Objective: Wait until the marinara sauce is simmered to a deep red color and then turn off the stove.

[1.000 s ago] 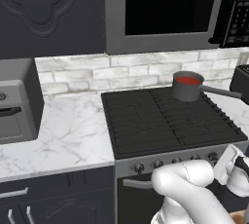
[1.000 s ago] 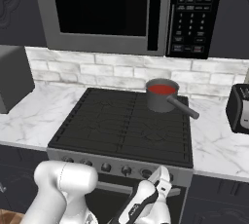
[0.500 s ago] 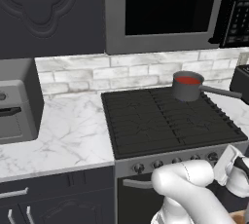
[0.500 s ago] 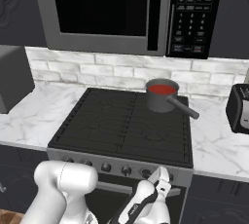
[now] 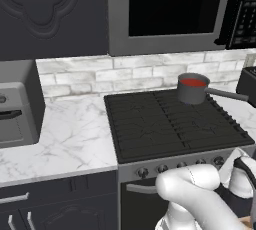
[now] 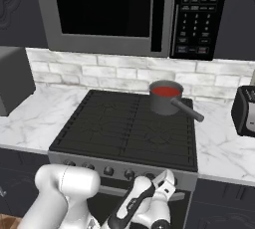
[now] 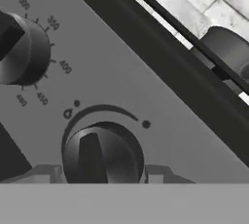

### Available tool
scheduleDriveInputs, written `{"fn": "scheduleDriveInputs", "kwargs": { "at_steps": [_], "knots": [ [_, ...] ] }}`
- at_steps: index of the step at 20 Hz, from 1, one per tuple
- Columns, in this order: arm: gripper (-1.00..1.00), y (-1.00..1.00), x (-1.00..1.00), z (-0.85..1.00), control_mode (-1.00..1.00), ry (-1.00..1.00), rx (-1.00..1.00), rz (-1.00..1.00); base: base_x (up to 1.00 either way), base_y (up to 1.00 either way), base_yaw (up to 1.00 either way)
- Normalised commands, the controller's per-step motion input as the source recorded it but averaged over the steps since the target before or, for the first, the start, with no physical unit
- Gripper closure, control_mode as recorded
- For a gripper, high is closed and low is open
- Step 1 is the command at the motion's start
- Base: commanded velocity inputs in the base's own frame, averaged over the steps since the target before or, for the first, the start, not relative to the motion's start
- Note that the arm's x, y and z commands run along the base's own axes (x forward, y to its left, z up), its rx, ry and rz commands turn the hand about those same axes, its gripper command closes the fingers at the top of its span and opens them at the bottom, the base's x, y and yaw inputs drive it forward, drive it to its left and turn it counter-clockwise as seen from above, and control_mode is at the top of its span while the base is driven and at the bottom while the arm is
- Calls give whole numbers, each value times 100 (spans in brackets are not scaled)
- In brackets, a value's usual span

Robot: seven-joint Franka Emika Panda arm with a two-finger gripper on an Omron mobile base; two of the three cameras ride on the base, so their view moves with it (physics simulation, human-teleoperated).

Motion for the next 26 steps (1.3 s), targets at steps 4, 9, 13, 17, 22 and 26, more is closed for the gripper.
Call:
{"fn": "scheduleDriveInputs", "kwargs": {
  "at_steps": [4,9,13,17,22,26],
  "knots": [
    [100,-35,4,-4,-100,26,30,-27,0,0,0],
    [100,-43,0,-15,-100,27,38,-27,0,0,0],
    [100,-44,0,-21,-100,27,48,-26,0,0,0],
    [100,-48,0,-23,-100,24,53,-24,0,0,0],
    [100,-49,0,-26,-100,20,56,-24,0,0,0],
    [100,-64,0,-30,-100,12,66,-25,0,0,0]
  ]
}}
